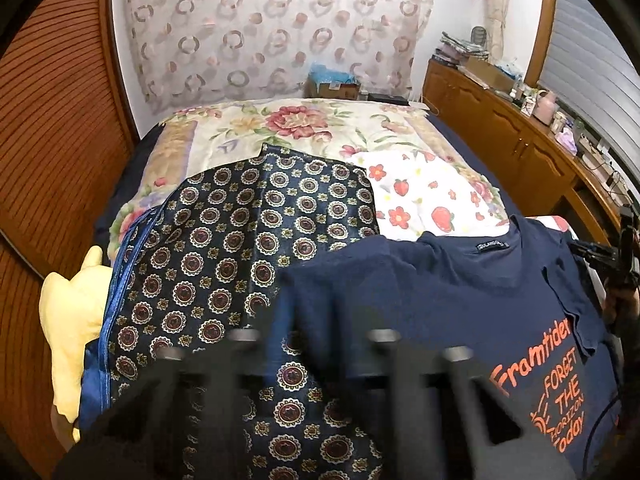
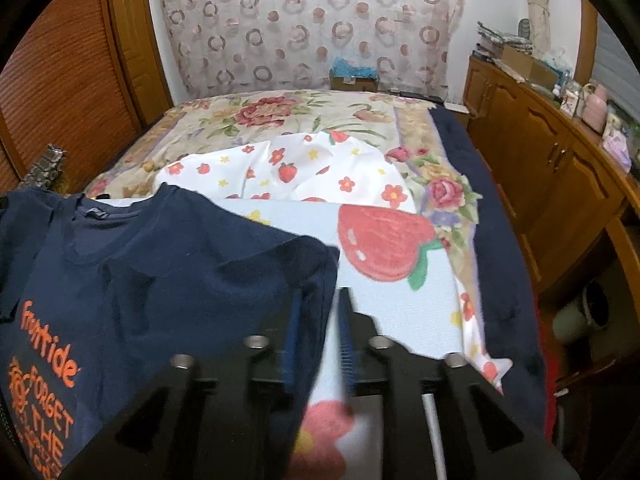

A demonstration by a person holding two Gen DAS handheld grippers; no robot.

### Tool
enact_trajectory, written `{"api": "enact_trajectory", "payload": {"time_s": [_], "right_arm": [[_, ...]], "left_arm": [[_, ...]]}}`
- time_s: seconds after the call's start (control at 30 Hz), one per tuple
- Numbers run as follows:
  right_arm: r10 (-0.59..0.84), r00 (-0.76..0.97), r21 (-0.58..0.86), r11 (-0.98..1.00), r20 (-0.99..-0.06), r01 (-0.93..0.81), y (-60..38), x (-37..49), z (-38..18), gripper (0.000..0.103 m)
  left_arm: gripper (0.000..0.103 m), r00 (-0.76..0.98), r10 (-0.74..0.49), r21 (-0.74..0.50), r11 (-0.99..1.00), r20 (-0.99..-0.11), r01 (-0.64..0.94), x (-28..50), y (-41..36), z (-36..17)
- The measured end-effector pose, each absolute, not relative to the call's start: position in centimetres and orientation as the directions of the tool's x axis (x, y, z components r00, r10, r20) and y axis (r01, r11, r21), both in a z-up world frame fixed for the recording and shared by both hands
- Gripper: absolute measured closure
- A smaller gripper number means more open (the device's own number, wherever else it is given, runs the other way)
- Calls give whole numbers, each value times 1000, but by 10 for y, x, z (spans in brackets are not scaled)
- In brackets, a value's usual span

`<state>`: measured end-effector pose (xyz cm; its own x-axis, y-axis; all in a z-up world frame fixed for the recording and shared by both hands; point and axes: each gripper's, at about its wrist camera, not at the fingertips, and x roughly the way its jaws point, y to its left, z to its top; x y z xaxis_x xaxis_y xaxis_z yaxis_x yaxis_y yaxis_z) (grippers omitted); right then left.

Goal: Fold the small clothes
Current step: 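Grasp the T-shirt hem with the right gripper while the left gripper grasps it too, then lift the hem with both grippers, fold it toward the collar, release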

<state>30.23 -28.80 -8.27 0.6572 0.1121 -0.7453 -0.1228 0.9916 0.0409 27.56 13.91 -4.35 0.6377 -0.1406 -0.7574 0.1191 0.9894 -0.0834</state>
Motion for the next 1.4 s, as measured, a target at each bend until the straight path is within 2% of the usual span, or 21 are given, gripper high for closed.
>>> {"api": "enact_trajectory", "payload": {"time_s": [0.2, 0.23, 0.27, 0.3, 0.37, 0.57, 0.87, 1.2, 1.4], "right_arm": [[151, 641, 53, 984, -752, -169, -277, 311, -82, 70], [154, 640, 47, 982, -753, -181, -274, 311, -82, 73], [169, 635, 52, 979, -754, -199, -274, 312, -82, 91], [190, 625, 60, 973, -757, -223, -271, 311, -81, 97], [189, 642, 40, 970, -743, -240, -267, 304, -73, 98], [246, 746, 64, 962, -619, -264, -273, 252, -27, 98], [272, 814, 52, 957, -513, -286, -279, 157, -4, 98], [287, 822, 58, 953, -492, -298, -281, 81, -27, 98], [295, 835, 45, 950, -465, -310, -285, 27, -7, 98]], "left_arm": [[100, 690, -190, -106, 981, -699, 162, 261, 135, -27], [100, 699, -194, -107, 980, -688, 167, 257, 134, -23], [100, 710, -201, -105, 979, -675, 177, 253, 131, -18], [100, 715, -205, -106, 978, -668, 181, 250, 129, -15], [100, 735, -222, -112, 974, -641, 197, 238, 122, -4], [100, 772, -279, -132, 959, -570, 250, 195, 105, 21], [100, 797, -290, -119, 956, -530, 269, 127, 99, 17], [100, 798, -275, -155, 961, -537, 227, 54, 114, -18], [100, 823, -271, -202, 960, -500, 193, 5, 127, -18]]}}
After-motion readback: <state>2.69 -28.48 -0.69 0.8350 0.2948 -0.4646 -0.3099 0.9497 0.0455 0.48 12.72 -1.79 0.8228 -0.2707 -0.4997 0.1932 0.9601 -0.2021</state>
